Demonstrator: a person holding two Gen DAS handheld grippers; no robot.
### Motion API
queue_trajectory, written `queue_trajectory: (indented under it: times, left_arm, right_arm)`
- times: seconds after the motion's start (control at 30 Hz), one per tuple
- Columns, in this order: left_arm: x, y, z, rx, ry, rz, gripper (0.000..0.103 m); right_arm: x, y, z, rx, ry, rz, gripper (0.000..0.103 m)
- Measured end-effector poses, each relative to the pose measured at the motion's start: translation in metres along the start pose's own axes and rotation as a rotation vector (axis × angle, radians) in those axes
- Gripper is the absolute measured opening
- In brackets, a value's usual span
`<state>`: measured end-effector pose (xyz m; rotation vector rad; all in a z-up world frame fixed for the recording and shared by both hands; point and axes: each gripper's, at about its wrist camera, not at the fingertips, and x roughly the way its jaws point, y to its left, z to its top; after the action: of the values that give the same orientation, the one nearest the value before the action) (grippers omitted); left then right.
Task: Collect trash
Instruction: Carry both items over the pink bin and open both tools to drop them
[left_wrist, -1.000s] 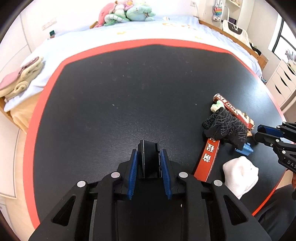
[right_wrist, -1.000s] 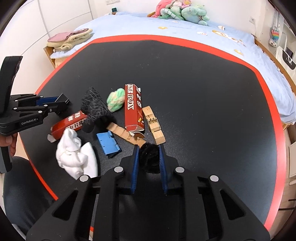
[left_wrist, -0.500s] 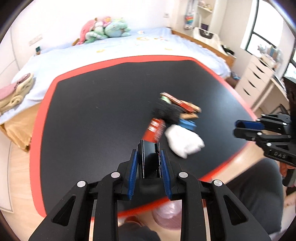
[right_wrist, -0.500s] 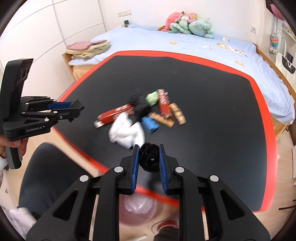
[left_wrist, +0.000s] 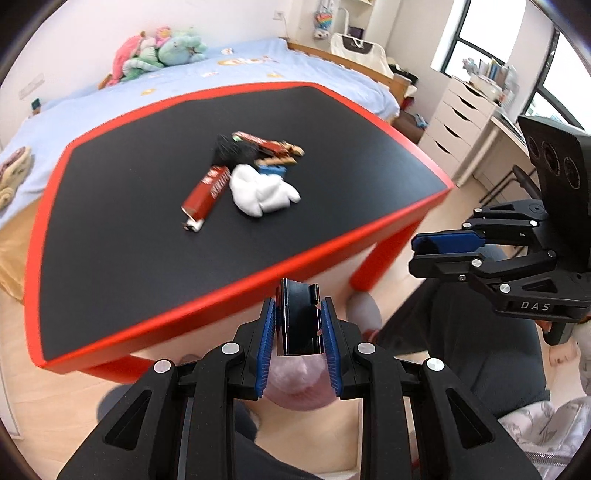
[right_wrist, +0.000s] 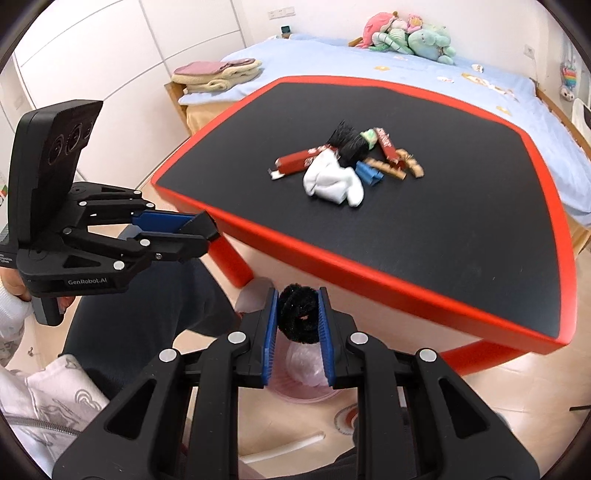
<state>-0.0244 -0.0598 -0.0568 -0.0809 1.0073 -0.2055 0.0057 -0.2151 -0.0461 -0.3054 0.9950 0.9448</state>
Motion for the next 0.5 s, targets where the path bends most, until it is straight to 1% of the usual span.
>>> queue_trajectory:
  times: [0.17, 0.23, 0.27, 0.3, 0.33, 0.37, 0.4, 0.43, 0.47, 0.5]
  left_arm:
    - [0.0, -0.008, -0.008, 0.02, 0.015, -0.015, 0.025]
    - [0.0, -0.011, -0.008, 0.025, 0.019, -0.018, 0.026]
    - [0.0, -0.012, -0.009, 0.027, 0.018, -0.023, 0.029]
    - [0.0, -0.012, -0.009, 0.029, 0.018, -0.019, 0.041]
    - [0.0, -0.011, -0.008, 0.03, 0.017, -0.012, 0.049]
    - [0.0, -0.01, -0.008, 0.026, 0.009, -0.008, 0.064]
    - [-0.001, -0.008, -0.008, 0.017, -0.001, 0.0, 0.076]
    - [-0.002, -0.005, -0.007, 0.007, -0.009, 0.014, 0.08]
    - [-0.004, -0.004, -0.007, 0.001, -0.017, 0.025, 0.088]
    - [-0.006, -0.002, -0.007, -0.008, -0.029, 0.037, 0.09]
  right_arm:
    - [0.001, 0.005, -0.009, 0.001, 0.014, 0.012, 0.022]
    - [0.003, 0.005, -0.01, 0.0, 0.02, 0.02, 0.025]
    - [0.003, 0.006, -0.011, -0.003, 0.026, 0.024, 0.03]
    - [0.004, 0.005, -0.012, -0.007, 0.029, 0.021, 0.05]
    - [0.003, 0.005, -0.012, -0.007, 0.026, 0.02, 0.066]
    - [0.003, 0.005, -0.013, -0.007, 0.023, 0.018, 0.07]
    - [0.003, 0.004, -0.013, -0.007, 0.025, 0.012, 0.077]
    - [0.003, 0.003, -0.013, -0.007, 0.027, -0.001, 0.086]
    - [0.003, 0.001, -0.013, -0.002, 0.025, -0.013, 0.089]
    - [0.002, -0.001, -0.013, 0.004, 0.021, -0.015, 0.092]
